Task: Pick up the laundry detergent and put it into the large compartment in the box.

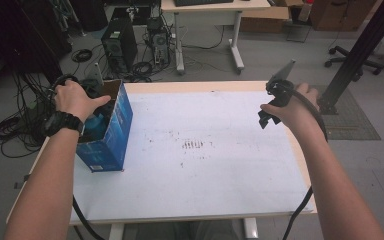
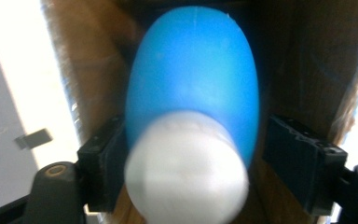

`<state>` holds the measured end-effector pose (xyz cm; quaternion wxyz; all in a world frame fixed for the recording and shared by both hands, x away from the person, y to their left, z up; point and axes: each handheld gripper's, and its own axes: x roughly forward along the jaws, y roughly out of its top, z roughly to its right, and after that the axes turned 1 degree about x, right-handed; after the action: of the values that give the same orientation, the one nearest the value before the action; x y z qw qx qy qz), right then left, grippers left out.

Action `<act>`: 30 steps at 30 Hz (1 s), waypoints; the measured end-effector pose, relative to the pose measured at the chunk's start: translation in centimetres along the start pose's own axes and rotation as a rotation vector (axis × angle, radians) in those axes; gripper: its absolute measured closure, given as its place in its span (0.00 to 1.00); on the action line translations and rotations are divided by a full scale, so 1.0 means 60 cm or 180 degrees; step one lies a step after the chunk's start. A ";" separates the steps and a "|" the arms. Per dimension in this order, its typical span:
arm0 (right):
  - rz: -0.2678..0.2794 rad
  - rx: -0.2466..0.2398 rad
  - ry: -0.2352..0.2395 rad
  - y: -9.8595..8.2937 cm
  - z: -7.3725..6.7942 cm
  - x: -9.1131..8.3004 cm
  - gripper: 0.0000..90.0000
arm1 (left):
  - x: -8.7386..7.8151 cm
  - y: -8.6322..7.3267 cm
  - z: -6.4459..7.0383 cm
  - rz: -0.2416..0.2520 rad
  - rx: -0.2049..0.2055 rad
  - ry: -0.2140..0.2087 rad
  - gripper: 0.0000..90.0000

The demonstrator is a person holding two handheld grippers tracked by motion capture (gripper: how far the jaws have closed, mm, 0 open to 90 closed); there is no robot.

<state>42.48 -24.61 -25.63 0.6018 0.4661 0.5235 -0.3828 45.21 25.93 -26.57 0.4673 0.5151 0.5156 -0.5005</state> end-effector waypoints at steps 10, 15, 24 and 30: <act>0.0006 0.0002 0.0015 -0.002 0.001 0.000 0.16 | -0.038 -0.011 0.001 0.0134 -0.0016 0.0035 0.24; 0.0014 0.0005 0.0017 -0.002 0.001 -0.002 0.16 | -0.060 -0.018 0.004 0.0183 -0.0015 0.0030 0.23; 0.0036 -0.0008 0.0041 -0.002 -0.001 -0.007 0.16 | -0.111 -0.030 0.028 0.0289 0.0094 -0.0019 0.21; 0.0052 0.0005 0.0056 -0.007 0.003 -0.009 0.16 | -0.130 -0.033 0.059 0.0330 0.0230 -0.0058 0.21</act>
<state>42.04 -24.91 -25.18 0.5999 0.4742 0.5246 -0.3741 43.35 21.96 -18.95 0.4783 0.5531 0.4655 -0.4986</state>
